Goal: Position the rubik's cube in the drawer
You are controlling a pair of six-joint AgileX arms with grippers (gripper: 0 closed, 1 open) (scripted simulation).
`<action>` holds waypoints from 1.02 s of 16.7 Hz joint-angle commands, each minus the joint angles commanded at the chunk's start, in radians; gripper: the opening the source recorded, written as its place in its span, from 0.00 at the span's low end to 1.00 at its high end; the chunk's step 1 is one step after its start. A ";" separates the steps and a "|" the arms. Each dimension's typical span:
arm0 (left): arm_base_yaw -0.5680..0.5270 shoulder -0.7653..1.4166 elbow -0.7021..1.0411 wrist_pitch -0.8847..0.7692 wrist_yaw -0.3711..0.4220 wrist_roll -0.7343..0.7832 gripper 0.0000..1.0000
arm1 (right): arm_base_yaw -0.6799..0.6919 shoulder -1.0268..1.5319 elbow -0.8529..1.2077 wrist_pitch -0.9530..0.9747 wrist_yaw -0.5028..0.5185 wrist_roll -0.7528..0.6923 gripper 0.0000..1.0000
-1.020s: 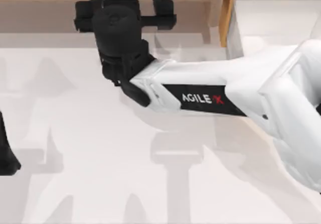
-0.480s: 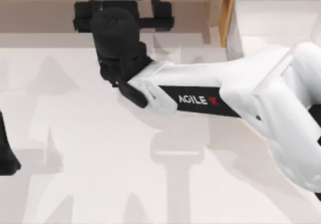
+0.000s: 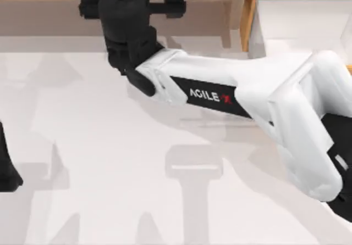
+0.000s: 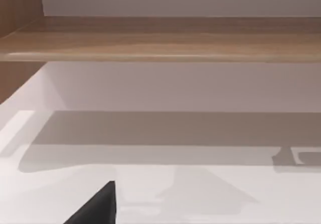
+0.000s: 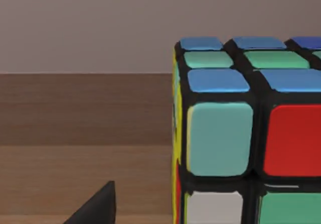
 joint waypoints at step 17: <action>0.000 0.000 0.000 0.000 0.000 0.000 1.00 | -0.025 0.062 0.116 -0.053 -0.025 -0.002 0.32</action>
